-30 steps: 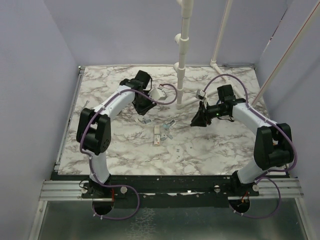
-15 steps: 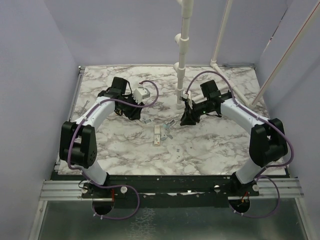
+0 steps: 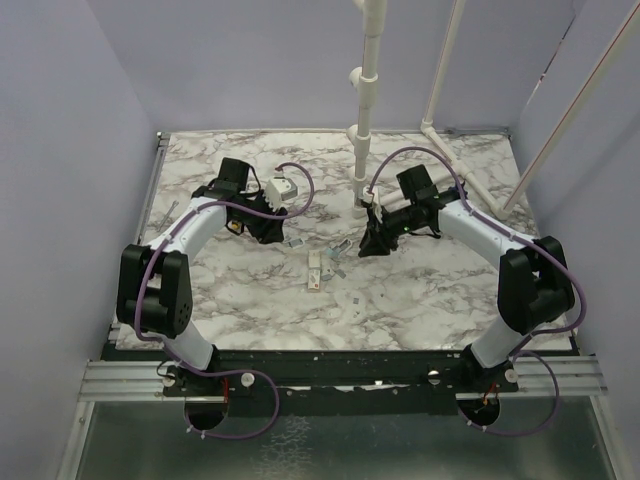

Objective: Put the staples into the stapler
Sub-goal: Adjust the staple in the stapler, then move the stapler to the center of the board.

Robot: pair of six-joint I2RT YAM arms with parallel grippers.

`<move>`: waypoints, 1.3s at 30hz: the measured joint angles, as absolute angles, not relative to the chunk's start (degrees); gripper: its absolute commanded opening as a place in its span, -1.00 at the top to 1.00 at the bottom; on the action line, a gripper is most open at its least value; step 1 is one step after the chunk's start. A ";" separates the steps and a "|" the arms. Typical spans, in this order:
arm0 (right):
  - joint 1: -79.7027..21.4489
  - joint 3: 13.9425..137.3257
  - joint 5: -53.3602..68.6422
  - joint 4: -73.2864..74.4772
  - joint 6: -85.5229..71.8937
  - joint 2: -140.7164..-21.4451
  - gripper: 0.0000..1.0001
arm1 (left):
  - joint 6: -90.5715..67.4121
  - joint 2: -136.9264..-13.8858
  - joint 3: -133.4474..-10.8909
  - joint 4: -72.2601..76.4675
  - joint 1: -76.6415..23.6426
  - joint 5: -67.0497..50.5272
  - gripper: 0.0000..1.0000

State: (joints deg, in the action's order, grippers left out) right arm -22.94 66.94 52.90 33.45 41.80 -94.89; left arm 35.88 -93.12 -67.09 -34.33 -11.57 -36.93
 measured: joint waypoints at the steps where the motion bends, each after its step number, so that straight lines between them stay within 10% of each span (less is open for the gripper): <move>1: -22.94 66.78 52.90 33.34 41.78 -94.89 0.35 | 36.14 -93.14 -67.09 -34.24 -11.57 -36.95 0.03; 14: -22.94 65.54 52.90 32.84 41.41 -94.89 0.35 | 40.25 -94.91 -64.73 -33.61 -11.57 -36.97 0.05; 39: -22.96 65.39 53.43 32.67 41.30 -96.14 0.36 | 49.56 -94.37 -62.96 -39.27 -11.64 -37.17 0.86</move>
State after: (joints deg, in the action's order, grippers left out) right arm -22.96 65.39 53.43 32.67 41.30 -96.14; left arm 49.56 -94.37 -62.96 -39.27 -11.64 -37.17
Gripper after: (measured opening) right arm 0.324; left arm 0.279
